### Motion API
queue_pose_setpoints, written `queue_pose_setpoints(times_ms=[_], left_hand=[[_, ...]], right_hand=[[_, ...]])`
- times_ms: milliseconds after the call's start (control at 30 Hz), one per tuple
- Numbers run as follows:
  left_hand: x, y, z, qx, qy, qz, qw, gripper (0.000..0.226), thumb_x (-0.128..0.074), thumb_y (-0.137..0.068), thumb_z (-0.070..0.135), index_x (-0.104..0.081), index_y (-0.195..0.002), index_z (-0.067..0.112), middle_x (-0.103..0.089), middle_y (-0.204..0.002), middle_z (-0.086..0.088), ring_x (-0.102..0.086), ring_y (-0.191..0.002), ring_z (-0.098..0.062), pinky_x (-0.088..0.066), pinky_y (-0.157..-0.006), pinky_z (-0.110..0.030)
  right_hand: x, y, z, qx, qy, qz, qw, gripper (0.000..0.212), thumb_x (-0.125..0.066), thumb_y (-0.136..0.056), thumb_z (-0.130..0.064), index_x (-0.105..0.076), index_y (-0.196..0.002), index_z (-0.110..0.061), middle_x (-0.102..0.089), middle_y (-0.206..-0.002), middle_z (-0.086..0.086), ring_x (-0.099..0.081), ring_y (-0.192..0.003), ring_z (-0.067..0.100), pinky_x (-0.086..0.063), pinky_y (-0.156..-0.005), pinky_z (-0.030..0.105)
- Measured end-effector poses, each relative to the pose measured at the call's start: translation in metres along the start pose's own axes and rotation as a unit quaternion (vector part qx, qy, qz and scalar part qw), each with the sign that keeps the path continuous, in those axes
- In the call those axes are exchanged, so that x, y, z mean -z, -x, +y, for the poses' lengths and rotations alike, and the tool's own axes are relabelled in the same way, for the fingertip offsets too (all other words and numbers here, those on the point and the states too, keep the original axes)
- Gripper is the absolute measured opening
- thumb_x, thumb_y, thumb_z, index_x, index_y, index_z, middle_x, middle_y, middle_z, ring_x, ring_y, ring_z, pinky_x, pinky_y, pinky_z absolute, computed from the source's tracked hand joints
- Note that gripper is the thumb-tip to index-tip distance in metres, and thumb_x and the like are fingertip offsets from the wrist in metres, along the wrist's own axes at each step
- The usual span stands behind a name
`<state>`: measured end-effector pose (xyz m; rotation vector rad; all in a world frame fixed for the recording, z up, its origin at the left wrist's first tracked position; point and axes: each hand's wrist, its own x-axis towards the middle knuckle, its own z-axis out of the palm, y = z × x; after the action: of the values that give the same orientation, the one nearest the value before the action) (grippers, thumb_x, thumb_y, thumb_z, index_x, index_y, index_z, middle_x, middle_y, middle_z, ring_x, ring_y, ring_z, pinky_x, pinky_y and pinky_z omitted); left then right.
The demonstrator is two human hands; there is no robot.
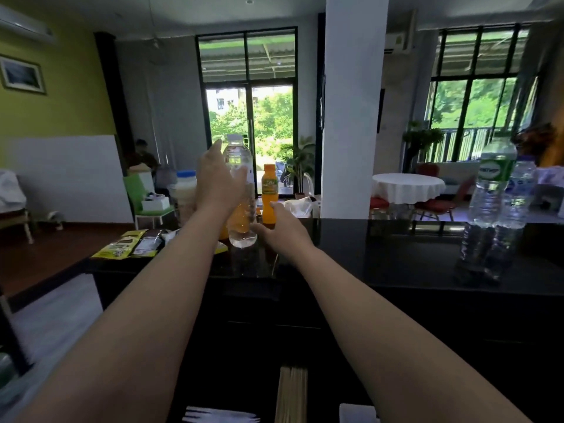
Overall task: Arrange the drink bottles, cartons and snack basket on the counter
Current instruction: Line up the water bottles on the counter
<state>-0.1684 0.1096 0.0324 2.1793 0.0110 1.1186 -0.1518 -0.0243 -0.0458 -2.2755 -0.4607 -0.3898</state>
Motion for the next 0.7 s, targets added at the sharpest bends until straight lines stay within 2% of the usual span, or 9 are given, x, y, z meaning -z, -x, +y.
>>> queue_pose_setpoints(times_ms=[67, 133, 267, 367, 467, 600, 700], left_hand=[[-0.003, -0.010, -0.005, 0.005, 0.014, -0.019, 1.000, 0.071, -0.059, -0.092, 0.035, -0.022, -0.150, 0.017, -0.035, -0.146, -0.015, -0.038, -0.132, -0.030, -0.037, -0.103, -0.044], [-0.008, -0.017, -0.008, 0.005, 0.028, -0.027, 0.999, 0.072, -0.061, -0.091, 0.036, -0.023, -0.149, 0.017, -0.037, -0.145, -0.015, -0.038, -0.132, -0.029, -0.037, -0.103, -0.043], [-0.020, -0.022, -0.011, 0.000, 0.032, -0.016, 0.999, 0.066, -0.064, -0.088, 0.027, -0.033, -0.146, 0.020, -0.038, -0.142, -0.015, -0.044, -0.126, -0.029, -0.041, -0.096, -0.039], [-0.025, -0.022, -0.012, 0.001, 0.035, -0.008, 0.999, 0.063, -0.065, -0.086, 0.022, -0.037, -0.142, 0.024, -0.041, -0.137, -0.014, -0.051, -0.110, -0.027, -0.041, -0.080, -0.032], [-0.029, -0.022, -0.013, 0.008, 0.046, -0.002, 0.999, 0.064, -0.068, -0.084, 0.023, -0.036, -0.139, 0.028, -0.046, -0.134, -0.009, -0.045, -0.094, -0.018, -0.038, -0.076, -0.031], [-0.031, -0.019, -0.014, 0.007, 0.080, 0.015, 0.997, 0.063, -0.071, -0.080, 0.022, -0.041, -0.136, 0.029, -0.050, -0.133, -0.002, -0.050, -0.101, -0.017, -0.038, -0.075, -0.030], [-0.030, -0.018, -0.011, 0.006, 0.104, 0.020, 0.994, 0.063, -0.075, -0.079, 0.022, -0.045, -0.134, 0.028, -0.052, -0.134, 0.001, -0.050, -0.106, -0.013, -0.042, -0.078, -0.029]], right_hand=[[-0.008, -0.010, -0.002, -0.008, -0.017, -0.020, 1.000, 0.082, -0.062, -0.086, -0.055, -0.024, -0.149, -0.019, -0.040, -0.149, 0.006, -0.044, -0.132, 0.029, -0.043, -0.101, 0.047], [-0.016, -0.019, -0.004, -0.008, -0.030, -0.032, 0.999, 0.082, -0.064, -0.085, -0.052, -0.026, -0.148, -0.017, -0.044, -0.147, 0.007, -0.046, -0.129, 0.030, -0.044, -0.100, 0.048], [-0.030, -0.030, -0.005, 0.001, -0.074, -0.022, 0.997, 0.063, -0.067, -0.086, -0.045, -0.038, -0.133, -0.014, -0.060, -0.124, 0.006, -0.059, -0.110, 0.027, -0.050, -0.084, 0.039], [-0.037, -0.038, -0.006, -0.007, -0.072, 0.008, 0.997, 0.058, -0.066, -0.086, -0.047, -0.037, -0.123, -0.013, -0.063, -0.110, 0.007, -0.063, -0.095, 0.027, -0.051, -0.076, 0.039], [-0.042, -0.044, -0.006, -0.012, -0.080, 0.021, 0.997, 0.056, -0.068, -0.084, -0.045, -0.036, -0.116, -0.013, -0.064, -0.109, 0.009, -0.063, -0.094, 0.028, -0.053, -0.078, 0.043], [-0.047, -0.050, -0.003, -0.020, -0.104, 0.023, 0.994, 0.055, -0.071, -0.083, -0.044, -0.042, -0.120, -0.014, -0.063, -0.114, 0.005, -0.063, -0.101, 0.026, -0.054, -0.083, 0.044], [-0.047, -0.051, 0.001, -0.025, -0.113, 0.022, 0.993, 0.046, -0.071, -0.083, -0.045, -0.045, -0.113, -0.020, -0.060, -0.103, -0.005, -0.061, -0.090, 0.018, -0.053, -0.069, 0.036]])
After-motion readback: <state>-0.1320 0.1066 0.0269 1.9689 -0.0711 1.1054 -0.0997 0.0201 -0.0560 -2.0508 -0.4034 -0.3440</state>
